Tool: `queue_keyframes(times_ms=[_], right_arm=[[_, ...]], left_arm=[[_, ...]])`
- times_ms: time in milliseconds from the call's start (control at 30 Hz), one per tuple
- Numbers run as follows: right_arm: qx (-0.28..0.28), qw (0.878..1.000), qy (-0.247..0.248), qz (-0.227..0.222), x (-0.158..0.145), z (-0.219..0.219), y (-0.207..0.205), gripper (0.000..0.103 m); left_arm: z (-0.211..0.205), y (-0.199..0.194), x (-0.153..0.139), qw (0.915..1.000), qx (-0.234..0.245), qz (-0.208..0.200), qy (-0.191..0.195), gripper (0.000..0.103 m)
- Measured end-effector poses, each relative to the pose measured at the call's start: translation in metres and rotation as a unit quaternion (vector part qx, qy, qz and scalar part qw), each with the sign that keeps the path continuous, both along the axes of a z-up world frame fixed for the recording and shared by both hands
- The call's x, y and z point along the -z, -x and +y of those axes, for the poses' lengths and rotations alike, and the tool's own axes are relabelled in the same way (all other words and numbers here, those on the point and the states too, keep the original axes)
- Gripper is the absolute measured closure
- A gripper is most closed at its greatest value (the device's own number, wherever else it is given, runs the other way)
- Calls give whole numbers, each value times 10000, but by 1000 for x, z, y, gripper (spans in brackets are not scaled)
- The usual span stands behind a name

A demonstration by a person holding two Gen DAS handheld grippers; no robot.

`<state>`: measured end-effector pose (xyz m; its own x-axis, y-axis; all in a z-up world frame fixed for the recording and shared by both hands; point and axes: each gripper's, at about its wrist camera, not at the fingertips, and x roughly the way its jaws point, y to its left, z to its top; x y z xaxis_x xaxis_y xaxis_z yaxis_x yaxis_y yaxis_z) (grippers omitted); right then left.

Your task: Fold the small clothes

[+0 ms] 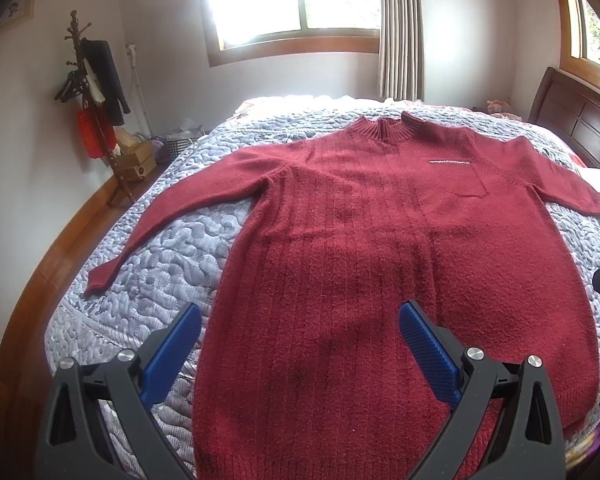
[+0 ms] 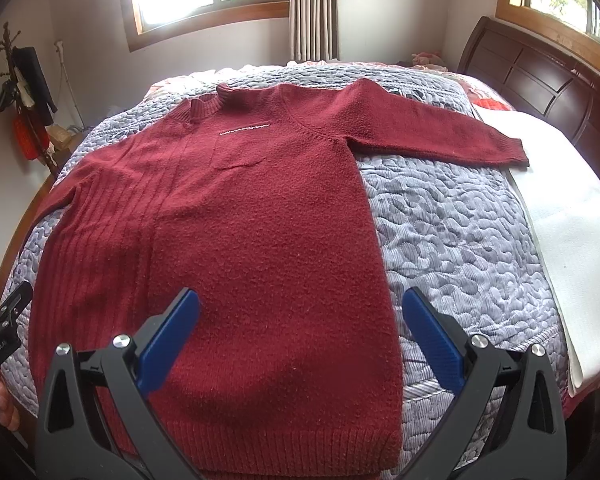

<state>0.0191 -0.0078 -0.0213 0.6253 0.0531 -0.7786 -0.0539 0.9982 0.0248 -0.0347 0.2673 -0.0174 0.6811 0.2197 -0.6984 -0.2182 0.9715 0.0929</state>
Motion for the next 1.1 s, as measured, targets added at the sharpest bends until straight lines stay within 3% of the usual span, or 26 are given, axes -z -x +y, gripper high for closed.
queue_keyframes(times_ms=[300, 533, 767, 1100], right_arm=[[161, 9993, -349, -44, 2, -21, -14, 3], [538, 9972, -401, 335, 2, -104, -88, 3], [679, 9929, -683, 692, 6, -202, -177, 3], [1169, 9865, -436, 1060, 16, -329, -268, 3]], left_arm=[[-1, -12, 7, 9999, -19, 91, 50, 4], [-34, -60, -6, 9999, 147, -23, 86, 4], [-110, -144, -21, 9982, 494, -11, 341, 4], [-224, -243, -11, 9955, 757, 249, 518, 4]])
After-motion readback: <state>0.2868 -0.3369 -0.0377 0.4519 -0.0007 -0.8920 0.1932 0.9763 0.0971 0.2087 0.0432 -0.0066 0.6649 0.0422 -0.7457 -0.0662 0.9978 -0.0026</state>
